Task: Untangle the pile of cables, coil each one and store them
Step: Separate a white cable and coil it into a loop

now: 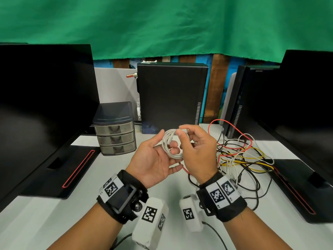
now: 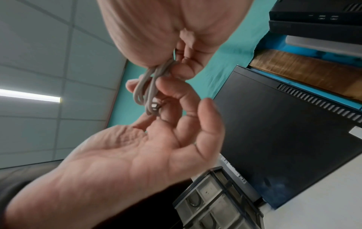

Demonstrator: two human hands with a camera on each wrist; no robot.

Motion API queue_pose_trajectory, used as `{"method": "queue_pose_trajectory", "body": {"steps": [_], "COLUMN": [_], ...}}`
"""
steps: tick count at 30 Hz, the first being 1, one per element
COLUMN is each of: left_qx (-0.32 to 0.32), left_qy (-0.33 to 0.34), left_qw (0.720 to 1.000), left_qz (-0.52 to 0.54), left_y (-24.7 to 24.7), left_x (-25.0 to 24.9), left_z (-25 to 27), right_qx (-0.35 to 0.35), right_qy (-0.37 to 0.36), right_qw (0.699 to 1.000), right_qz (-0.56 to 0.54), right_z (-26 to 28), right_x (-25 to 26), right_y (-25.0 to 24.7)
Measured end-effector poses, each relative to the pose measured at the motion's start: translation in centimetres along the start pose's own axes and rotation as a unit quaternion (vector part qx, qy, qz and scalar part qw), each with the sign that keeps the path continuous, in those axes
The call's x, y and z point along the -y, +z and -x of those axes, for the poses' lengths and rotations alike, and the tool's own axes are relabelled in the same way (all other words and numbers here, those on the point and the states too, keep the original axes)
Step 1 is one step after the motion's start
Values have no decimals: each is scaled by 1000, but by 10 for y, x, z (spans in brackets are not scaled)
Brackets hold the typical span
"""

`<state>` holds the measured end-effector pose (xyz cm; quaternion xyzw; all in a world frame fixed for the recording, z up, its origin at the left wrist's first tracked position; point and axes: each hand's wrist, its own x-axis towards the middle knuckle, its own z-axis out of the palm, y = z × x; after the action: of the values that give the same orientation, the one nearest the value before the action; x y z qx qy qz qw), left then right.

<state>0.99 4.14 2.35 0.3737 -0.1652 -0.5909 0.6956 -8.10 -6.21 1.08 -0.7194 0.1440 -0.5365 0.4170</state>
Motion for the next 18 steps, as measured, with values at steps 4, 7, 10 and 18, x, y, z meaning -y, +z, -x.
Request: {"method": "queue_pose_trajectory", "body": {"steps": [4,7,10,18], "left_qx": [11,34,47,-122], "left_qy": [36,47,65,233], "left_qw": [999,997,995,936], "left_qz": [36,60,57,-233], "left_y": [-1,-3,-2,-8], "left_x": [2,3,4,3], "left_z": [-2,-4,-4,-11], "right_qx": [3,4,-12,53], "right_qy": [17,26,37,108], "right_qw": [1000,1000,999,992], "right_qz": [-2,-15,-20,26], "right_z": [-3,-5,-7,-8], "right_x": [-2,-2,-3,-21], "right_y": [-2,-3,-3,-9]}}
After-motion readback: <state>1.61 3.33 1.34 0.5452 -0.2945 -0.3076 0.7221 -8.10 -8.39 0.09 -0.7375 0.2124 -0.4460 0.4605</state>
